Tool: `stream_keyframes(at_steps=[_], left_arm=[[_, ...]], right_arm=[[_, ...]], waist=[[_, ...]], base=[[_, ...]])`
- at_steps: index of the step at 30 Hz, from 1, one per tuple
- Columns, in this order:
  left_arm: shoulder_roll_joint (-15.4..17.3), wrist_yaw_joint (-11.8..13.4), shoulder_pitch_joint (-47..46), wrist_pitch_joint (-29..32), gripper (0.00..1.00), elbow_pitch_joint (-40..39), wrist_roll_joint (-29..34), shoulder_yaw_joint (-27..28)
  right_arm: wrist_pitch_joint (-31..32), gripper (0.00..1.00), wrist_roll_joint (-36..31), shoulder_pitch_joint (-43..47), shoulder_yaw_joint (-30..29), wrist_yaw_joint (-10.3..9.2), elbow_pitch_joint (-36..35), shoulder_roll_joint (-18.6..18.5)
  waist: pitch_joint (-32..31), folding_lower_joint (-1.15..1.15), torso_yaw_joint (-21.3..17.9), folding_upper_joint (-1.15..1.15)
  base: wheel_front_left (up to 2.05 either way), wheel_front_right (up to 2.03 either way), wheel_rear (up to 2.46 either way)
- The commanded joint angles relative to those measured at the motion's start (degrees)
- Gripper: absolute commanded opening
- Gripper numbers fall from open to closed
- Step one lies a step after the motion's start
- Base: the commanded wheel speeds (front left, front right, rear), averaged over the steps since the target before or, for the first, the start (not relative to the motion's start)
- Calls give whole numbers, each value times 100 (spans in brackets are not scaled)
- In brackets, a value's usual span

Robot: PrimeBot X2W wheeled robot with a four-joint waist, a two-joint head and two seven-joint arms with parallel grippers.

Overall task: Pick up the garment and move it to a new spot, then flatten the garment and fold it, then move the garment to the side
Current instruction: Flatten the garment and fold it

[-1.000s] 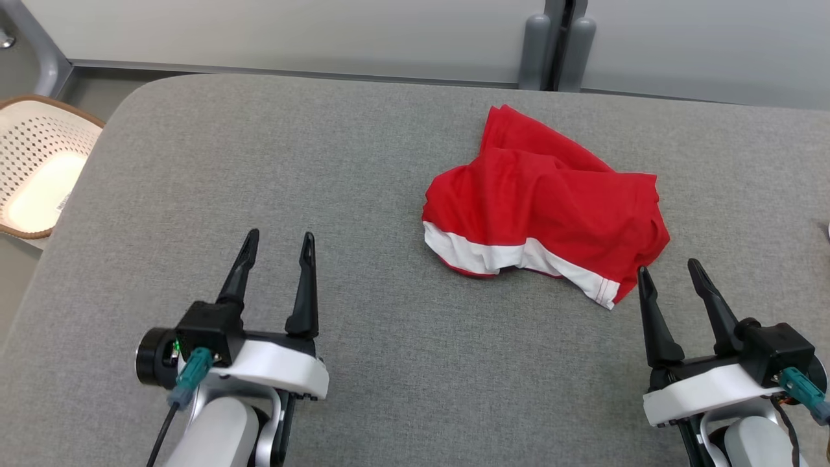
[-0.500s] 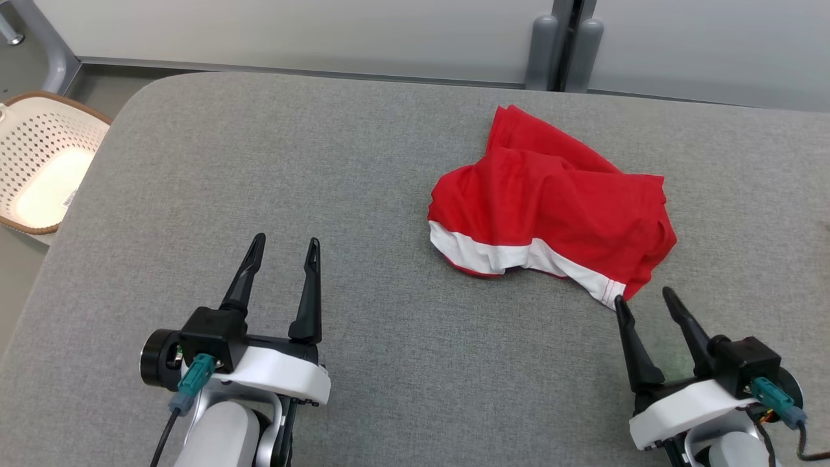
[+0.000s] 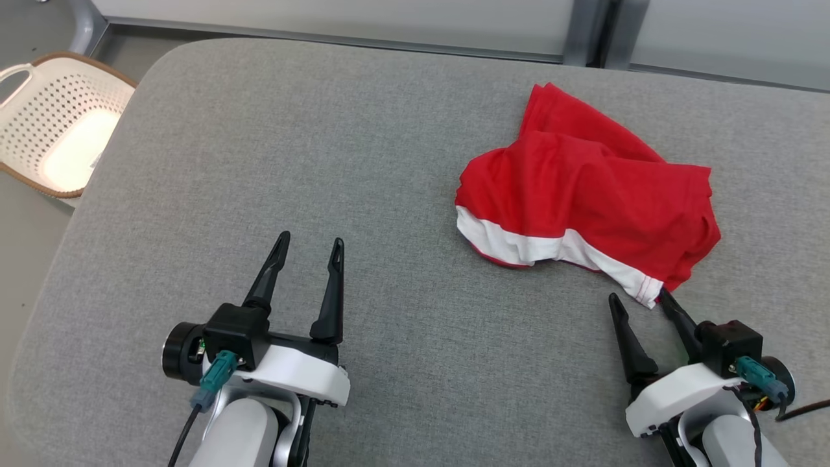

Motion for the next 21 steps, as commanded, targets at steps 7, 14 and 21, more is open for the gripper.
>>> stream_keyframes(at_steps=[7, 14, 21], left_arm=[[16, 112, -99, -10, 100, 48, -30, -129], [15, 80, -73, -10, 100, 151, 53, -48], [15, -100, -136, -10, 100, 305, 155, -157]], right_arm=[[-50, 0, 95, -228, 115, -3, 206, 3], [-135, 0, 209, -165, -15, -3, 58, -130], [-160, 0, 274, -17, -445, -3, -246, -448]], waist=[[105, 0, 100, 0], [-7, 0, -76, 0], [-79, 0, -418, 0]], base=[[0, 0, 0], [0, 0, 0], [0, 0, 0]])
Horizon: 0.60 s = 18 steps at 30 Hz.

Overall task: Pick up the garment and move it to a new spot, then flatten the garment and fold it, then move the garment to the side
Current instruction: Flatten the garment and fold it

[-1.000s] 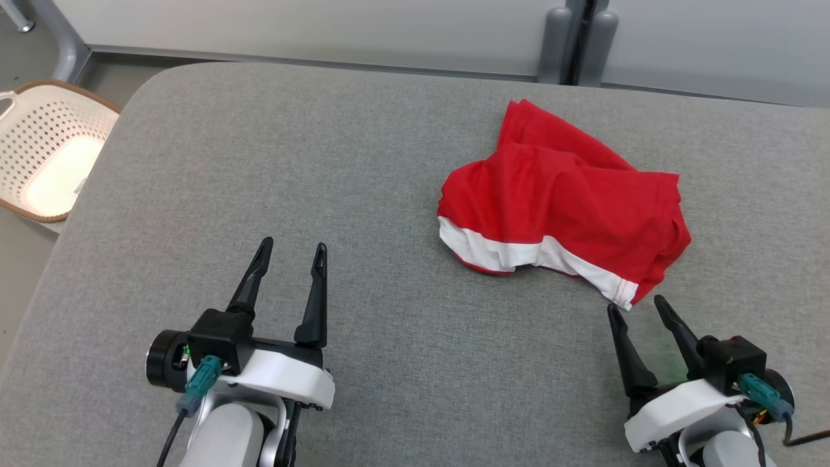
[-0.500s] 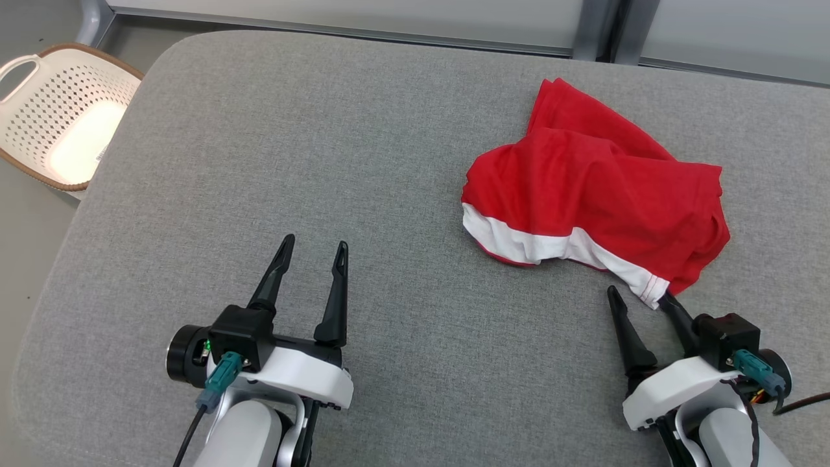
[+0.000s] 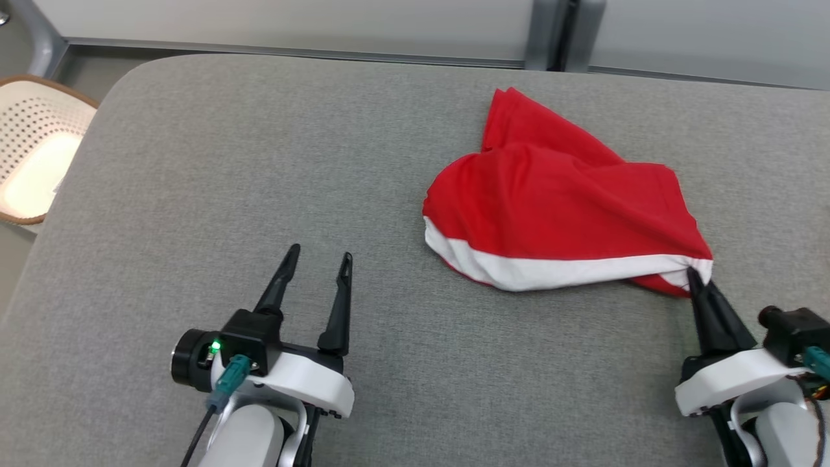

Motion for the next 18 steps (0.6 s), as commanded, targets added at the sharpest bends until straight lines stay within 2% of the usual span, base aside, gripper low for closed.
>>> stream_keyframes(at_steps=[1, 9, 18], left_arm=[[14, -96, -120, -10, 100, 70, 72, -70], [16, -331, -336, -10, 100, 361, 200, -496], [18, -752, -713, -10, 100, 919, 330, -1205]], right_arm=[[-35, 0, 56, 32, -134, -3, -30, -78], [95, 0, -36, -137, -728, -3, 174, -144], [206, 0, -91, -260, -728, -3, 129, -75]], waist=[[-9, 0, -120, 0], [112, 0, -287, 0], [277, 0, -399, 0]], base=[[0, 0, 0], [0, 0, 0], [0, 0, 0]])
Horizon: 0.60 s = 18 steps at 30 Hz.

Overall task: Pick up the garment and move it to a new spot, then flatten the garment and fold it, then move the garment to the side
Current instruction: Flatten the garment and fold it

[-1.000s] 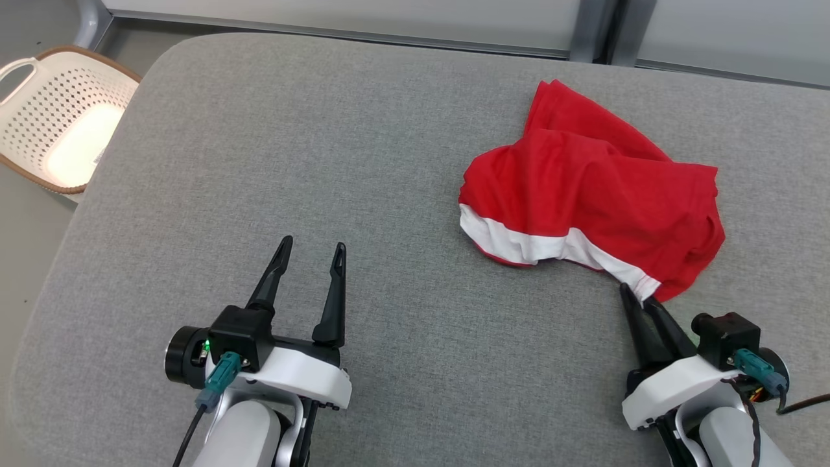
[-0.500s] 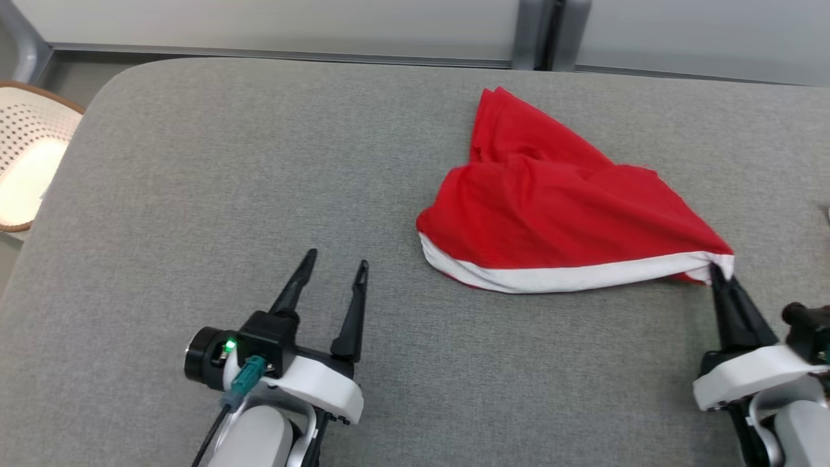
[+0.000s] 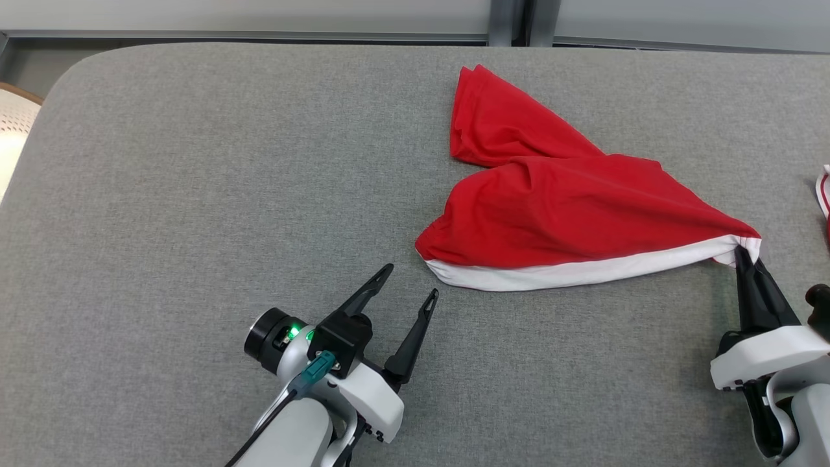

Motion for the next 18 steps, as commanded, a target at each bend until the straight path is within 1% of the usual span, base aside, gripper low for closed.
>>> stream_keyframes(at_steps=[1, 4, 10, 18], left_arm=[[24, -33, -129, -10, 100, 91, -30, -36], [26, -76, -295, -10, 100, 439, -135, -140], [22, -169, -691, -10, 100, 1041, -747, -339], [24, -213, -1099, -10, 100, 1400, -1395, -641]], right_arm=[[19, 0, -19, -31, 12, -3, -9, -8], [42, 0, 4, -67, 58, -3, -45, -13], [53, 0, 41, -121, 166, -3, -117, -39], [58, 0, 58, -202, 327, -3, -155, -53]], waist=[[22, 0, -22, 0], [69, 0, -67, 0], [162, 0, -180, 0], [282, 0, -360, 0]], base=[[0, 0, 0], [0, 0, 0], [0, 0, 0], [0, 0, 0]])
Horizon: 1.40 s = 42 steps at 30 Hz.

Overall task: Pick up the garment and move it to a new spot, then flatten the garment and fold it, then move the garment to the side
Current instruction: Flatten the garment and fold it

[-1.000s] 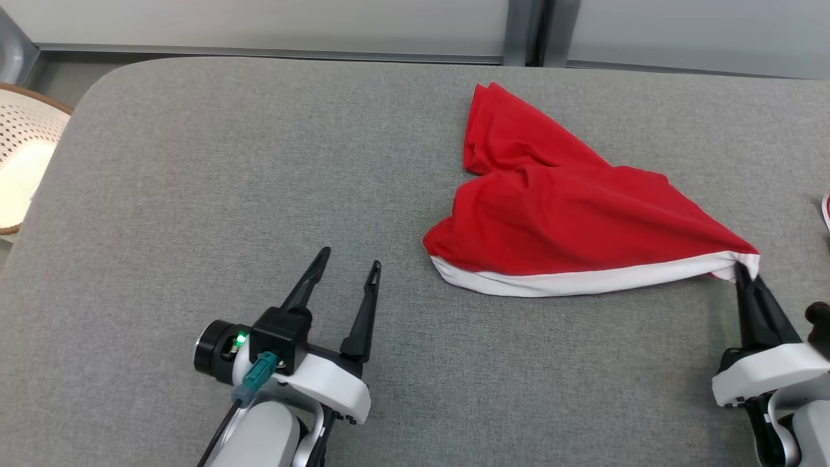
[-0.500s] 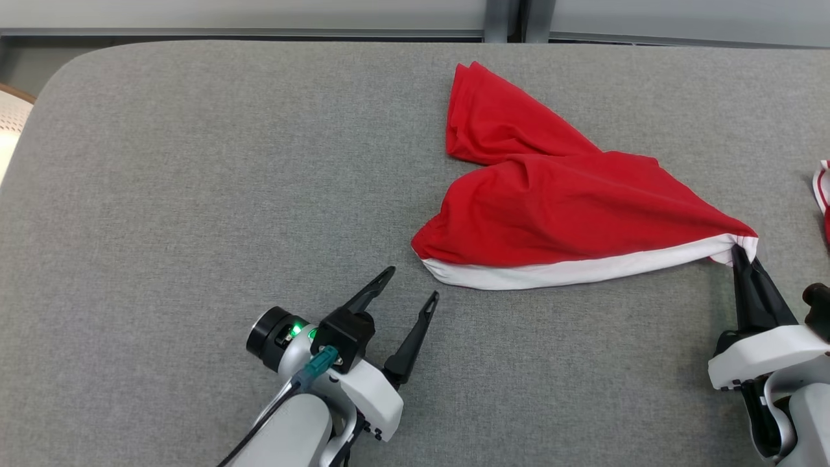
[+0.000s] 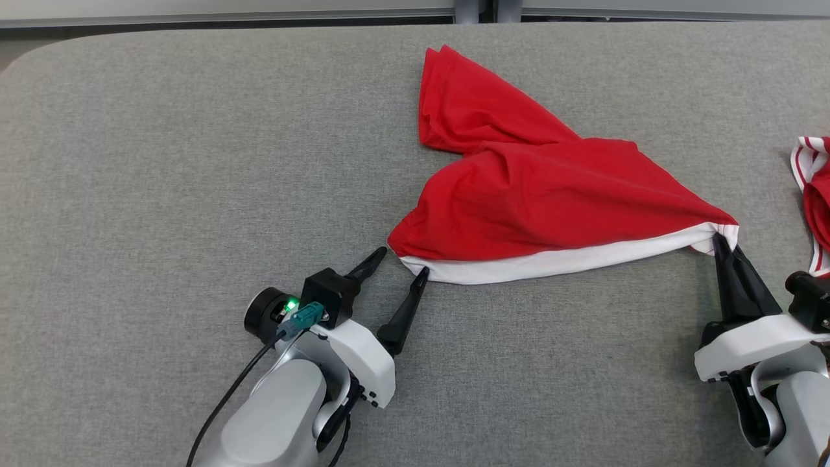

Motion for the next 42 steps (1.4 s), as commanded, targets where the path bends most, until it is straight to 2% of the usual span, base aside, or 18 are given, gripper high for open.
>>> stream_keyframes(at_steps=[1, 2, 3, 5, 6, 14, 19, 25, 28, 36, 42], left_arm=[[24, -18, -121, -10, 100, 17, -66, -27], [24, -21, -143, -10, 99, 34, -130, -61], [24, -26, -153, -10, 81, 57, -180, -96], [24, -32, -195, -10, 6, 112, -260, -179], [24, -34, -224, -10, 0, 123, -282, -204], [26, 13, -189, -10, 0, 74, -202, -253], [46, 63, -98, -10, 0, -136, 25, -64], [321, 55, -142, -10, 0, -560, 306, 91], [479, 41, -294, 82, 0, -835, 188, 236], [1064, 160, -802, 1171, 0, -2260, -143, 692], [1233, 401, -999, 2177, 0, -3263, -673, 1075]], right_arm=[[-5, 0, 16, -64, 1, -3, -13, -38], [-12, 0, 22, -70, 12, -3, -9, -39], [-19, 0, 27, -77, 18, -3, -2, -41], [-35, 0, 37, -85, 9, -3, 14, -44], [-43, 0, 35, -83, 2, -3, 21, -45], [-114, 0, 37, -96, -48, -3, 28, -62], [-203, 0, 35, -137, -53, -3, -172, -107], [-247, 0, 70, -297, -47, -3, -750, -225], [-254, 0, 37, -452, -2, -4, -1017, -314], [29, 0, -148, -1122, 6, -4, -1640, -485], [330, 0, -446, -1519, -114, -4, -2143, -509]], waist=[[30, 0, -35, 0], [40, 0, -47, 0], [45, 0, -55, 0], [51, 0, -65, 0], [51, 0, -64, 0], [-66, 0, 44, 0], [-270, 0, 147, 0], [-639, 0, 243, 0], [-857, 0, 271, 0], [-1368, 0, 305, 0], [-1631, 0, 315, 0]], base=[[0, 0, 0], [0, 0, 0], [0, 0, 0], [0, 0, 0], [0, 0, 0], [0, 0, 0], [0, 0, 0], [0, 0, 0], [0, 0, 0], [0, 0, 0], [0, 0, 0]])
